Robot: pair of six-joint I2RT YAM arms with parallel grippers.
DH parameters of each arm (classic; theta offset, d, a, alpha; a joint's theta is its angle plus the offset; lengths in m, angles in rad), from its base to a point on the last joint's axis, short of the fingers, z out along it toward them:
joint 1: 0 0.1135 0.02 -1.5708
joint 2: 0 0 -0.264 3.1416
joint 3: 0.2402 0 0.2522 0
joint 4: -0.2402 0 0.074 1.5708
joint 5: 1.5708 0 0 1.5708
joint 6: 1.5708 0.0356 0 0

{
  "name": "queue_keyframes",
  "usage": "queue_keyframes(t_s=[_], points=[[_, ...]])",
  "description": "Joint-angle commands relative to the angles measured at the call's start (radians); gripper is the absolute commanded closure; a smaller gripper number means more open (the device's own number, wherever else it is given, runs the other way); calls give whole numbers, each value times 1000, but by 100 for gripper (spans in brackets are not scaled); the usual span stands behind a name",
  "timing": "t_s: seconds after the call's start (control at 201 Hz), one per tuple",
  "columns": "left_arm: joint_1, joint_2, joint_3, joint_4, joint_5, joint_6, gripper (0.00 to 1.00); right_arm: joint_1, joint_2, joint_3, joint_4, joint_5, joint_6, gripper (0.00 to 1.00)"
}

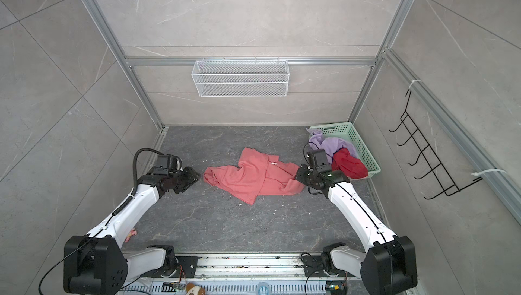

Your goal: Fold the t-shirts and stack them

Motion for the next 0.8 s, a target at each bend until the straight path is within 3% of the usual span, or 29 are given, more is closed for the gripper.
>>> queue_keyframes(t_s=[0.0,0.289,0.413,0.612,0.791], points=[[-101,-2,33,0,-20,-32,44,6,-8,42,-5,35,1,100],[-483,241,121,25,-144,-205,44,5,-2,10,-33,53,-27,100],[-599,391,219,29,-172,-186,44,5,-30,-35,-29,55,-25,100],[-697,566,375,14,-187,-35,43,5,-57,-54,-48,69,-47,100],[-724,693,491,-124,-263,36,44,5,-90,-74,-51,81,-45,100]])
